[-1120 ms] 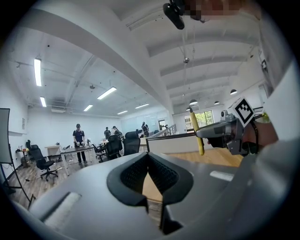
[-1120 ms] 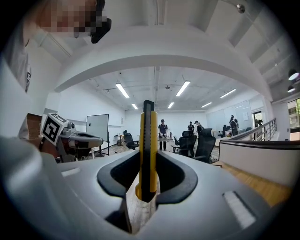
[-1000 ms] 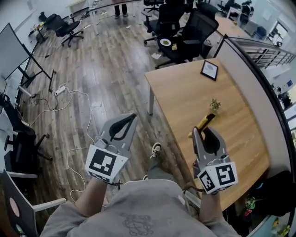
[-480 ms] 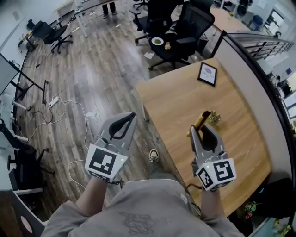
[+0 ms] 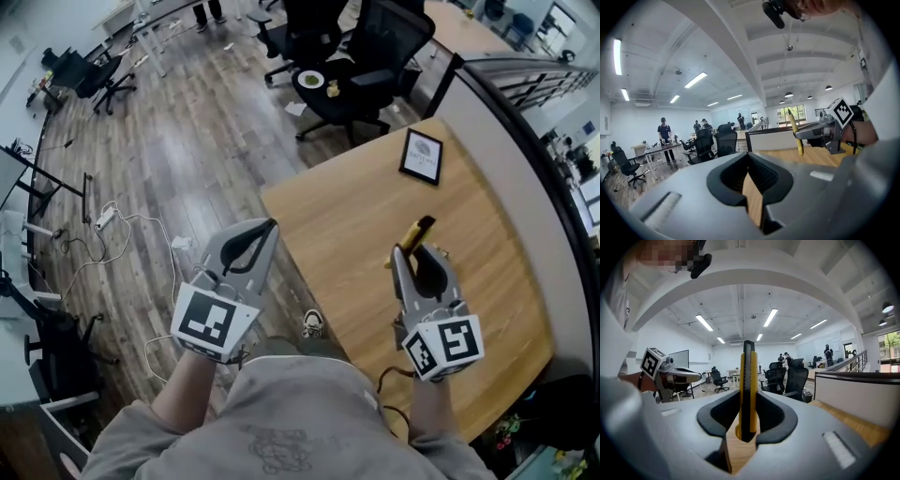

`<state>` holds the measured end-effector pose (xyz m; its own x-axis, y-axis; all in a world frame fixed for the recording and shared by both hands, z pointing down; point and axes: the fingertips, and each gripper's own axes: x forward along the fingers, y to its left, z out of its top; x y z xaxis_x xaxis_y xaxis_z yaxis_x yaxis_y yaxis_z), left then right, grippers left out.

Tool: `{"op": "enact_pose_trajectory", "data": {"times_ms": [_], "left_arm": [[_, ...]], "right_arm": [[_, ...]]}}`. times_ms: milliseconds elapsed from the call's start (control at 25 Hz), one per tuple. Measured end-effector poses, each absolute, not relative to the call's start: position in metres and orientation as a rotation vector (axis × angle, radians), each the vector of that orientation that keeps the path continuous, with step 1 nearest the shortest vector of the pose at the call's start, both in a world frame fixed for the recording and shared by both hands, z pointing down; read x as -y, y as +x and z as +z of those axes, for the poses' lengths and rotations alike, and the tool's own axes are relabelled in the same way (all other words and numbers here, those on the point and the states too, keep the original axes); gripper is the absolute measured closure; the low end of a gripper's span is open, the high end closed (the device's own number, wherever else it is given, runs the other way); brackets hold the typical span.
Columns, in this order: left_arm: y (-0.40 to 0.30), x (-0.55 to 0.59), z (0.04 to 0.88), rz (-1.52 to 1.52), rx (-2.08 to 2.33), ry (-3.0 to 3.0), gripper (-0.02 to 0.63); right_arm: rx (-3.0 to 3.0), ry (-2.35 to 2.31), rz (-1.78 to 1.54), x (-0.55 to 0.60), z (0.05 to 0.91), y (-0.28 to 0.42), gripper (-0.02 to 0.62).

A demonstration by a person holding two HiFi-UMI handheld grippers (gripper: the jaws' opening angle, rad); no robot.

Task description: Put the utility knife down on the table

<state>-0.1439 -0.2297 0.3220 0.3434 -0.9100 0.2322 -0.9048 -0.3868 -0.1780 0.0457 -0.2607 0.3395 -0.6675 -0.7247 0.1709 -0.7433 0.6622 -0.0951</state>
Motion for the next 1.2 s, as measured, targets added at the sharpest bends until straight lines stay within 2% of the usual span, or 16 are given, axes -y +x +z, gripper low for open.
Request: {"op": "enact_pose_trajectory", "data": {"times_ms": [520, 1200], "left_arm": [[-0.154, 0.284, 0.324, -0.520, -1.636, -2.627, 0.606], [-0.200, 0.342, 0.310, -0.441, -1.214, -2.777, 0.606]], "right_arm": [[2.698, 1.341, 0.274, 0.294, 0.340, 0.045, 0.477], [2.488, 1.710, 0.254, 0.300, 0.319, -0.005, 0.477]]}}
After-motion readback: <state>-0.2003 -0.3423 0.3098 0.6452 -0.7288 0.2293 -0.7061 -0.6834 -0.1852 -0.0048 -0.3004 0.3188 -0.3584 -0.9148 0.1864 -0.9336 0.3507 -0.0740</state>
